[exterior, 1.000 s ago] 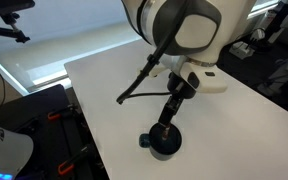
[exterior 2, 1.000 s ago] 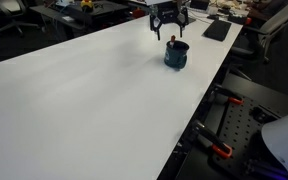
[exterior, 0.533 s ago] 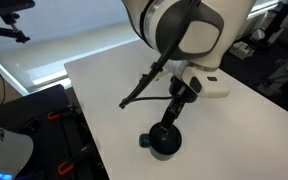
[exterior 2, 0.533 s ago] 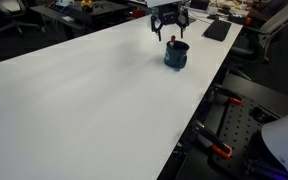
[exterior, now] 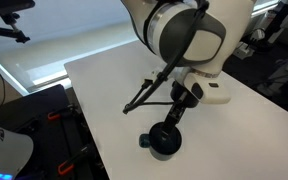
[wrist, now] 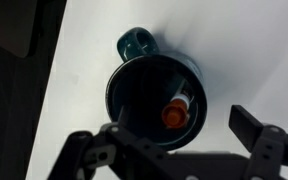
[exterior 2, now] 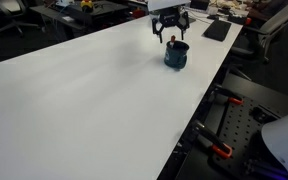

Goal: Remove the marker from the cup

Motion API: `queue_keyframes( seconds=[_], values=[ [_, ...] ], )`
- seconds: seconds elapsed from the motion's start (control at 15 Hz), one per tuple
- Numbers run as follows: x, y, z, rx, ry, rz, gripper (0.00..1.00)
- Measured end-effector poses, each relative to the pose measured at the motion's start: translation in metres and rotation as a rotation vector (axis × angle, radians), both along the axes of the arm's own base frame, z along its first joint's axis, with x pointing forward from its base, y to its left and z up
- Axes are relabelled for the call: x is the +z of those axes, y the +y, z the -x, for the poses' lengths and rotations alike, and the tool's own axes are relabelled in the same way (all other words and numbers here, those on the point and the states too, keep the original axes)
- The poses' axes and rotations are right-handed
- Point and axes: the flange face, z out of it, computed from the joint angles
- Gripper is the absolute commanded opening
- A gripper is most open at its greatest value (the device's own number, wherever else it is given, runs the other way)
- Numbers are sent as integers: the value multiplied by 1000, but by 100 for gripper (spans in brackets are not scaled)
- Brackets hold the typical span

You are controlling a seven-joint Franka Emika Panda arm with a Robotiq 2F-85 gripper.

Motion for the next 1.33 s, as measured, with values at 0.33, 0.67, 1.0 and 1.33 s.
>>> queue_keyframes(
  seconds=[0.33,0.67,1.0,1.33],
  values=[
    [-3,0,0,0,6,0,100],
    [-4,0,1,2,8,-1,58],
    [-5,1,0,5,10,-1,20],
    [-5,1,0,5,9,-1,7]
  ],
)
